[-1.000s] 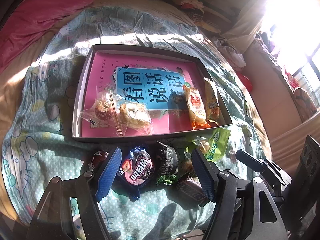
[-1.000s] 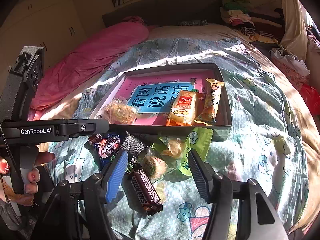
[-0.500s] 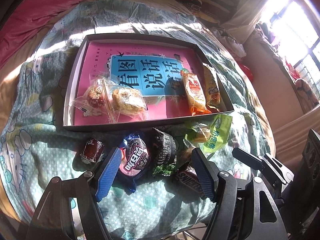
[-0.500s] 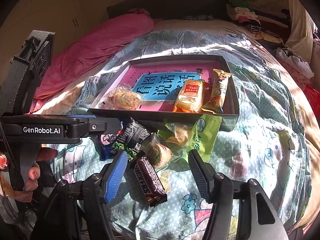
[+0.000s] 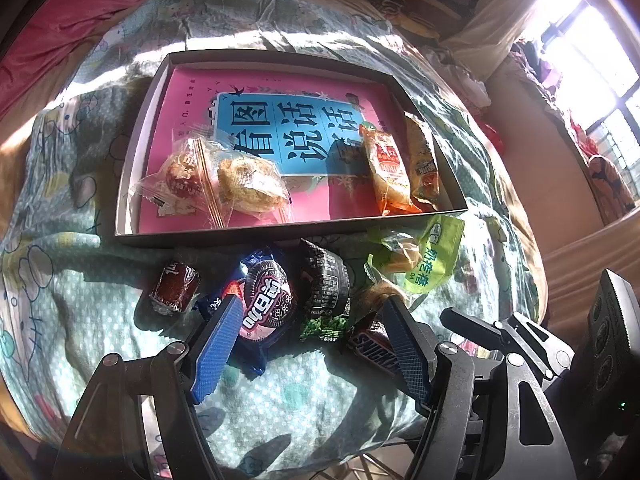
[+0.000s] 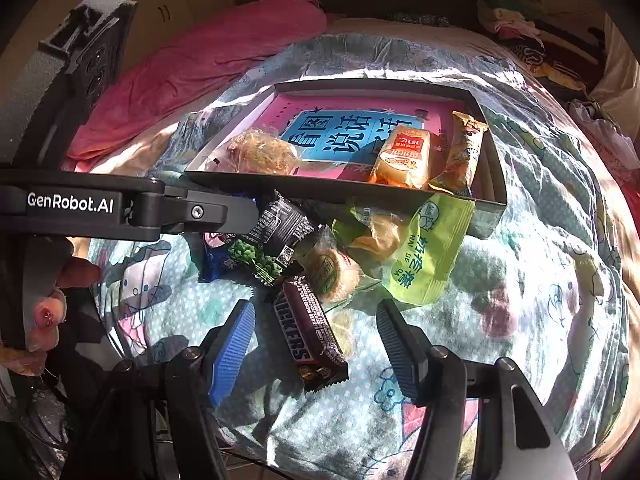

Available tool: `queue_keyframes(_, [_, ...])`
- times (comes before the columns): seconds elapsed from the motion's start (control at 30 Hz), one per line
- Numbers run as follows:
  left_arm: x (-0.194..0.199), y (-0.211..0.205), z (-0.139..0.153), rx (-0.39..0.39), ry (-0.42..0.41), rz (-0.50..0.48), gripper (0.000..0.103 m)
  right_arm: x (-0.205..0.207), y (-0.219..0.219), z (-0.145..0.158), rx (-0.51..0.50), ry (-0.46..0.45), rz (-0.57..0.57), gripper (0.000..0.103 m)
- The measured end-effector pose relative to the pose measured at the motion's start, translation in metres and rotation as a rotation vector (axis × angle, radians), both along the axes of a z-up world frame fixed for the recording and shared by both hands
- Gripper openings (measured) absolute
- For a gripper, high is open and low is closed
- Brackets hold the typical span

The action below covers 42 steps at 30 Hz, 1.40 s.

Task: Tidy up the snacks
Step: 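Grasp the brown Snickers bar with right tool while left tool reaches toward the black snack bag, then grasp the black snack bag with left tool while right tool lifts the Snickers bar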

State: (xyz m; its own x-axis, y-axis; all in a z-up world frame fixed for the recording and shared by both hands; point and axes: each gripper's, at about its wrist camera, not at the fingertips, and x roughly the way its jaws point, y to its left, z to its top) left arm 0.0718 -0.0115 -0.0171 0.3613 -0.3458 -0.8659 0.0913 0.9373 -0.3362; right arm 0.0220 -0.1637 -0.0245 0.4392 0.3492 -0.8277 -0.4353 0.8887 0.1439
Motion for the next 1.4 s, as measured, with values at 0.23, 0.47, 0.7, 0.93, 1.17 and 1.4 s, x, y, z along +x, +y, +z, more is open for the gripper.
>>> queue_keyframes(0.23, [0.0, -0.002, -0.004, -0.001, 0.012, -0.006, 0.074, -0.003, 0.008, -0.014, -0.021, 0.037, 0.051, 0.056])
queue_keyframes(0.47, [0.0, -0.006, -0.007, 0.017, 0.012, -0.014, 0.074, -0.003, 0.014, -0.028, -0.028, 0.071, 0.088, 0.043])
queue_keyframes(0.7, [0.003, -0.008, -0.01, 0.024, 0.015, -0.012, 0.074, 0.0, 0.025, -0.035, -0.043, 0.069, 0.117, 0.039])
queue_keyframes(0.93, [0.011, -0.016, -0.013, 0.045, 0.016, -0.026, 0.064, 0.002, 0.023, -0.036, 0.008, 0.079, 0.117, 0.023])
queue_keyframes(1.17, [0.018, -0.03, -0.018, 0.054, 0.025, -0.073, 0.053, 0.007, 0.011, -0.034, 0.058, 0.099, 0.089, 0.021])
queue_keyframes(1.4, [0.024, -0.037, -0.023, 0.069, 0.035, -0.087, 0.042, 0.013, -0.006, -0.034, 0.104, 0.126, 0.042, 0.02])
